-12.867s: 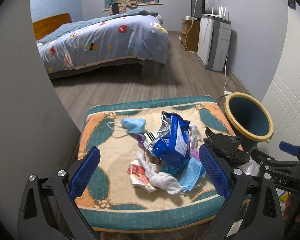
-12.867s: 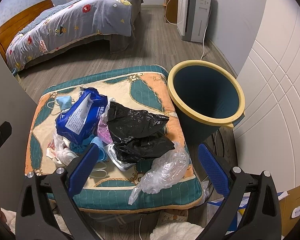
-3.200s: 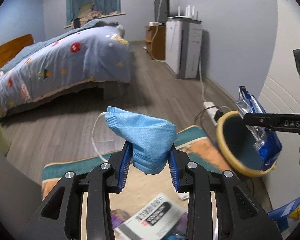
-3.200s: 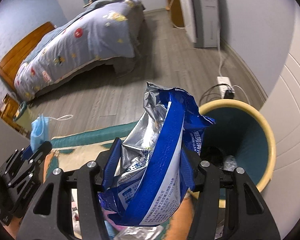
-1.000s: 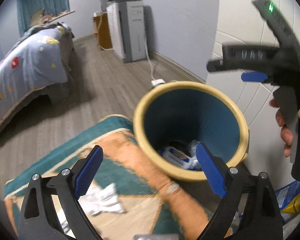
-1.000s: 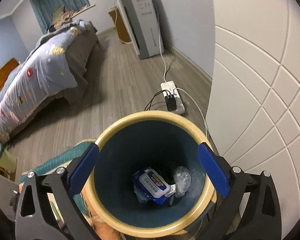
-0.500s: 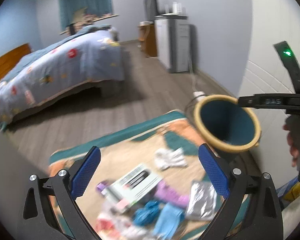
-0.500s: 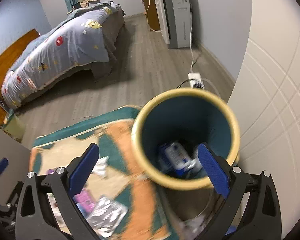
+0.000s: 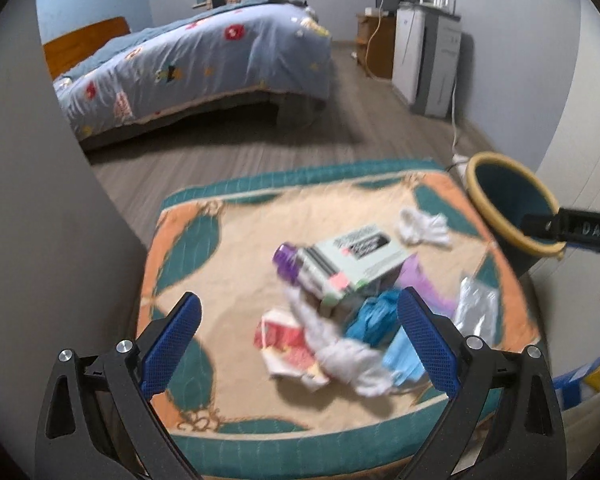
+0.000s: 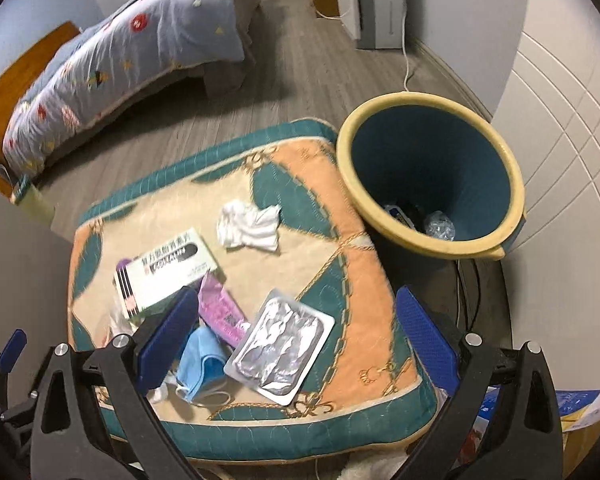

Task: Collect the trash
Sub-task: 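Return both open tools to the trash pile on the cushion, then grasp the foil blister pack with the right tool while the left tool grasps the white tissue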

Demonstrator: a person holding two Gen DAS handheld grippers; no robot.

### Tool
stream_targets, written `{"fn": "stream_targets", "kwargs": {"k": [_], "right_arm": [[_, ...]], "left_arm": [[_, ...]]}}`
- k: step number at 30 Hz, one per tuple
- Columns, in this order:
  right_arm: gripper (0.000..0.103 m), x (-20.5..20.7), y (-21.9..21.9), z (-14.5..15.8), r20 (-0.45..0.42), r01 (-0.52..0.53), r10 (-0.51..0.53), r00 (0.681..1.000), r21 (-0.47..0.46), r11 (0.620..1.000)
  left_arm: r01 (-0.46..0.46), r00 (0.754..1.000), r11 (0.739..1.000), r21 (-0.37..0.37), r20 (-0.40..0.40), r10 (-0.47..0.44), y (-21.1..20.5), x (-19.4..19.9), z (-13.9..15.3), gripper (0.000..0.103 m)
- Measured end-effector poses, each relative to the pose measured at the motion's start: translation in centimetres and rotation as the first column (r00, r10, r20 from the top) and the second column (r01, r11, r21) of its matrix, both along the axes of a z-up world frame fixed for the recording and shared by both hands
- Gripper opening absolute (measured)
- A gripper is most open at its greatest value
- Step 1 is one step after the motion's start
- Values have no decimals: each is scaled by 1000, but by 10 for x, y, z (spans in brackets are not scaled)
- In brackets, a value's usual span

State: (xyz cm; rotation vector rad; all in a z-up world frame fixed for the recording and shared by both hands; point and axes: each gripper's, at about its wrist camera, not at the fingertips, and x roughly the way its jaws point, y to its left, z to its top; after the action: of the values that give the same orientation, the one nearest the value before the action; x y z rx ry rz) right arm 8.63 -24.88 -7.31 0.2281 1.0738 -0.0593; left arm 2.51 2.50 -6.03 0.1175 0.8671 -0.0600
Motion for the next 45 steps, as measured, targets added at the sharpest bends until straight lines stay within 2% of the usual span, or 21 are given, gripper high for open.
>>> {"fn": "stream_targets", "kwargs": {"k": [3, 7, 9, 13, 16, 25, 27, 29, 32, 34, 42, 45], "right_arm": [[97, -1, 11, -6, 3, -17, 17, 1000, -39, 999], [97, -4, 21, -20, -14, -31, 30, 999, -60, 998], [97, -5, 21, -31, -42, -25, 22, 999, -64, 998], [97, -4, 11, -49, -95, 19, -24, 995, -52, 998], [97, -1, 7, -56, -110, 40, -45, 993, -46, 998], [97, 8, 22, -82, -180, 13, -15, 984, -10, 1000], [95, 9, 28, -85, -191, 4, -5, 982, -4, 1000], [89, 11, 30, -87, -197, 6, -6, 980, 0, 1000], [78, 14, 29, -95, -218, 24, -22, 976, 8, 1000], [76, 16, 28, -103, -237, 40, -36, 971, 13, 999], [77, 24, 34, -114, -266, 0, -7, 964, -27, 1000], [69, 27, 37, -113, -269, -34, 17, 963, -56, 998]], "left_arm": [[-3, 999, 1000, 27, -36, 4, -2, 0, -16, 97], [-3, 996, 999, -47, -94, -1, -1, 2, -28, 97], [-6, 994, 999, -54, -111, 0, -3, 3, -34, 97], [1, 991, 1000, -17, -135, -3, -10, 6, -46, 97], [10, 989, 1000, -19, -148, -12, -12, 8, -52, 97], [12, 981, 999, -33, -191, -19, -13, 15, -66, 94], [30, 978, 999, -43, -205, -38, -16, 17, -69, 88], [45, 973, 998, -48, -223, -55, -18, 18, -73, 80], [59, 970, 997, -48, -233, -68, -22, 19, -76, 73], [67, 967, 996, -60, -243, -79, -23, 19, -79, 70], [65, 949, 996, -53, -306, -79, -20, 27, -96, 69], [84, 943, 996, -36, -319, -91, -21, 29, -101, 64]]}}
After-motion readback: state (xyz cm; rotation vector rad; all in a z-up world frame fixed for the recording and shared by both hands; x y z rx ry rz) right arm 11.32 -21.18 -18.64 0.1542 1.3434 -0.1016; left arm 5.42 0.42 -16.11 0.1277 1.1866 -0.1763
